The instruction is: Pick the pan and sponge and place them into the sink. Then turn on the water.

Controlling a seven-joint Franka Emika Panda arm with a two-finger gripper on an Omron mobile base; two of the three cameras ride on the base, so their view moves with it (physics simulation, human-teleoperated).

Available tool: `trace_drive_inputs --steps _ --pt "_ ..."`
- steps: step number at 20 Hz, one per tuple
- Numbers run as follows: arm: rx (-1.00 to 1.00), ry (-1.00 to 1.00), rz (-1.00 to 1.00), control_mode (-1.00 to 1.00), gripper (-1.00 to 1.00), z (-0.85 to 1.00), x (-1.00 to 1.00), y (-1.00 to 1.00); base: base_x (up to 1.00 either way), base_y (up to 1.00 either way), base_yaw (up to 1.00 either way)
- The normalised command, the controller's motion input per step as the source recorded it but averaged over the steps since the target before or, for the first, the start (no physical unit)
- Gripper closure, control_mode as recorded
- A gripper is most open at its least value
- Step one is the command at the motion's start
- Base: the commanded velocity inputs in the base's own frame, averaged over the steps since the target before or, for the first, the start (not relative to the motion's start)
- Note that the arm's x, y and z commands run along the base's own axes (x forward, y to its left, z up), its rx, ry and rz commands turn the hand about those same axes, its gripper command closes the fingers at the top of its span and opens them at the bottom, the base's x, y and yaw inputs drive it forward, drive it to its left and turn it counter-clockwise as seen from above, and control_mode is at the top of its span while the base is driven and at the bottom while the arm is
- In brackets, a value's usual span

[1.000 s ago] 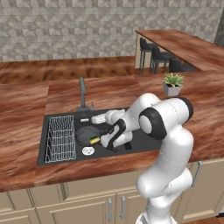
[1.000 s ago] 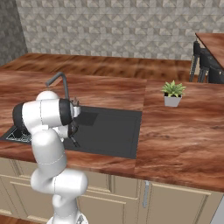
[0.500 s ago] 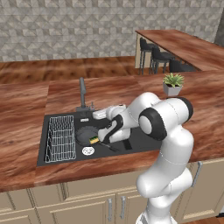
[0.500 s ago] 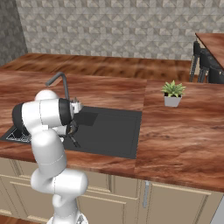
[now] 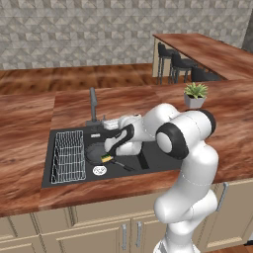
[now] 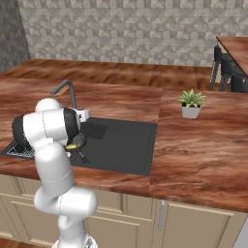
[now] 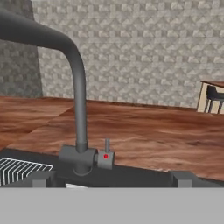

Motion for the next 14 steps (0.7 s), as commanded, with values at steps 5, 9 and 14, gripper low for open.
trace_drive_inputs --steps 5,9,14 --pt "0.09 -0.15 0.02 -1.00 -1.00 -0.20 0.13 0.00 0.00 0.00 0.00" --pt "0.11 -0.14 0.03 -1.00 -1.00 -0.28 0.08 -0.13 0.00 0.00 0.00" --pt "0.12 -0.09 0.00 -1.00 -1.00 -0.31 0.01 -0.24 0.00 0.00 0.00"
